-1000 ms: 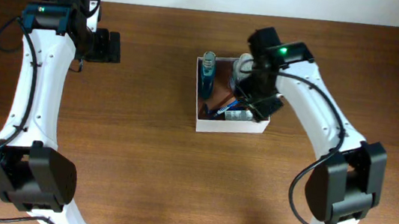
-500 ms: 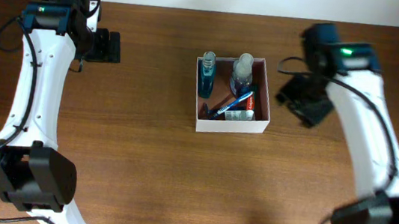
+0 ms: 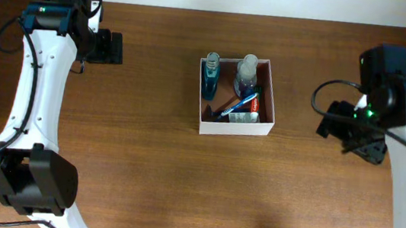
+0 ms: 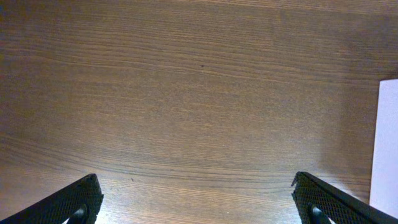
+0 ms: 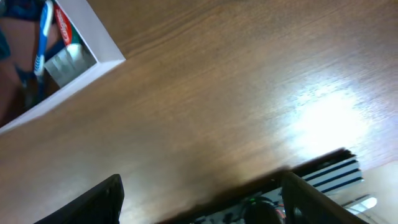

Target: Pack container

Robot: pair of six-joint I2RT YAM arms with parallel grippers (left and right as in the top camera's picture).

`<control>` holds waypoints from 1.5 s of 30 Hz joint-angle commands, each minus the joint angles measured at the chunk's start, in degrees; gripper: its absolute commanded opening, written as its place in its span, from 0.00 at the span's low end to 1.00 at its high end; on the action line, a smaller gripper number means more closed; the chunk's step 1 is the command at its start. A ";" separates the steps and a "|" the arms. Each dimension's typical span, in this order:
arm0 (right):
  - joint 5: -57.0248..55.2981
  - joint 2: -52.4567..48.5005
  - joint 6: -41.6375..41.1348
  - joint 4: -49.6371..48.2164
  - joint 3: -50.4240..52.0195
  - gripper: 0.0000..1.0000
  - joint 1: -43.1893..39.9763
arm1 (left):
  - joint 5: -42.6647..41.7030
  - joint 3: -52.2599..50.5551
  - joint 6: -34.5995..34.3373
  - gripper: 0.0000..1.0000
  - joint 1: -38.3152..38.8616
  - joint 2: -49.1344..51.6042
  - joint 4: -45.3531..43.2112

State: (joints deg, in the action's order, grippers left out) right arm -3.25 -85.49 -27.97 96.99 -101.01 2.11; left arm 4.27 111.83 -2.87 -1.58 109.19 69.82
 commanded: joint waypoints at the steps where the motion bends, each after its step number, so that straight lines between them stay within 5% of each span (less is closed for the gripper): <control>1: -1.14 4.94 1.84 0.35 3.39 0.75 2.47 | -0.44 -0.28 -0.35 0.99 0.02 -0.13 0.04; 7: -1.09 12.15 -1.49 0.02 9.66 0.75 7.37 | -0.44 -0.28 -0.35 0.99 0.02 -0.13 0.04; 9: -1.09 13.18 -1.42 0.22 10.54 0.99 8.20 | -0.44 -0.28 -0.35 0.99 0.04 -0.13 0.04; 30: -4.94 14.16 -0.98 0.33 10.71 0.99 8.39 | -0.44 -0.28 -0.35 0.99 0.02 -0.13 0.04; 39: -6.91 23.04 -0.50 -2.49 10.71 0.99 8.39 | -0.44 -0.28 -0.35 0.99 0.02 -0.13 0.02; 45: -6.91 31.50 7.28 -11.19 13.33 0.99 8.28 | -0.44 -0.28 -0.35 0.99 0.02 -0.13 0.04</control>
State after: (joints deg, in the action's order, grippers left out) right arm -8.84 -57.36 -25.61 87.90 -89.60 10.17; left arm 4.27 111.83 -2.87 -1.58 109.19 69.80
